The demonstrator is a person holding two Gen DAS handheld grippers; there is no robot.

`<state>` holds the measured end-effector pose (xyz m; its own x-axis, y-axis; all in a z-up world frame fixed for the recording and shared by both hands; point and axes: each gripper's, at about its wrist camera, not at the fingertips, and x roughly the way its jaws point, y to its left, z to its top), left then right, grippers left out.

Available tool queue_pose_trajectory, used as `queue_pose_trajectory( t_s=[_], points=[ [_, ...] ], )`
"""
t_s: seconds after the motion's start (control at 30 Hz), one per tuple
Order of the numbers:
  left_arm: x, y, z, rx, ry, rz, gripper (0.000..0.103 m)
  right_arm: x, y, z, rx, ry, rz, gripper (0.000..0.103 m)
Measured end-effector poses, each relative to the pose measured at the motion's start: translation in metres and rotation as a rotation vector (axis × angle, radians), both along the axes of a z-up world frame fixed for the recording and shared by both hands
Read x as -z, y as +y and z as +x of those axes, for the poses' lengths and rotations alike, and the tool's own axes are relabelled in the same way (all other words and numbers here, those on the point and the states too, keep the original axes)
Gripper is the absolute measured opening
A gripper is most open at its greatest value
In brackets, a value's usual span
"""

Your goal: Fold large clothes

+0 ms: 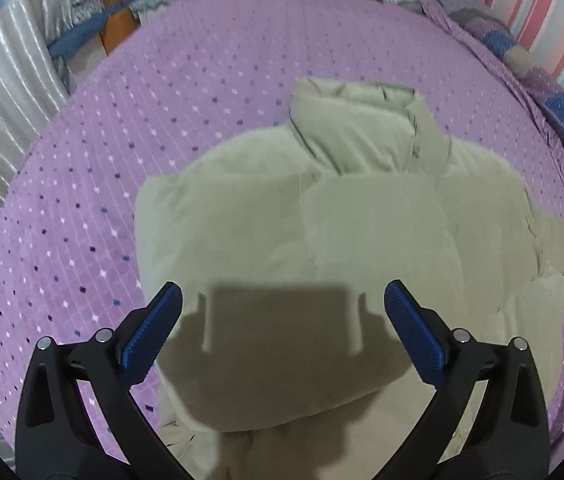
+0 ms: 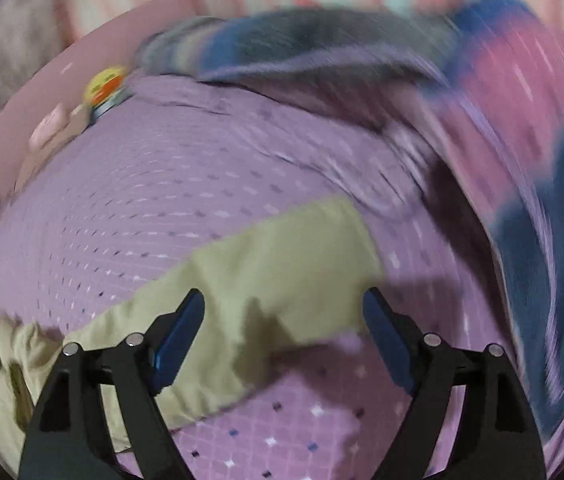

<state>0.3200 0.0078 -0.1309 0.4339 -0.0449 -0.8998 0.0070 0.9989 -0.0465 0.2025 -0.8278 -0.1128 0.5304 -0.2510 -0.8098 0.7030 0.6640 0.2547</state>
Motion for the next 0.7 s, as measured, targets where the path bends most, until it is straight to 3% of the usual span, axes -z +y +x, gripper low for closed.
queue_pose_trajectory(
  t_s=[0.13, 0.23, 0.33, 0.63, 0.7],
  points=[
    [0.007, 0.006, -0.001, -0.043, 0.017, 0.047, 0.100, 0.037, -0.023, -0.032, 0.093, -0.061, 0.188, 0.082],
    [0.015, 0.014, 0.001, -0.091, 0.050, 0.070, 0.100, 0.049, -0.024, -0.034, 0.094, -0.109, 0.246, 0.082],
    [0.020, 0.020, 0.002, -0.123, 0.073, 0.069, 0.100, 0.054, -0.022, -0.017, 0.084, -0.147, 0.277, 0.082],
    [0.024, 0.027, -0.001, -0.173, 0.086, 0.154, 0.100, 0.083, -0.014, 0.020, 0.093, -0.112, 0.304, 0.083],
    [0.023, 0.027, -0.002, -0.167, 0.085, 0.138, 0.100, 0.084, -0.008, 0.030, 0.051, -0.073, 0.254, 0.073]
  ],
)
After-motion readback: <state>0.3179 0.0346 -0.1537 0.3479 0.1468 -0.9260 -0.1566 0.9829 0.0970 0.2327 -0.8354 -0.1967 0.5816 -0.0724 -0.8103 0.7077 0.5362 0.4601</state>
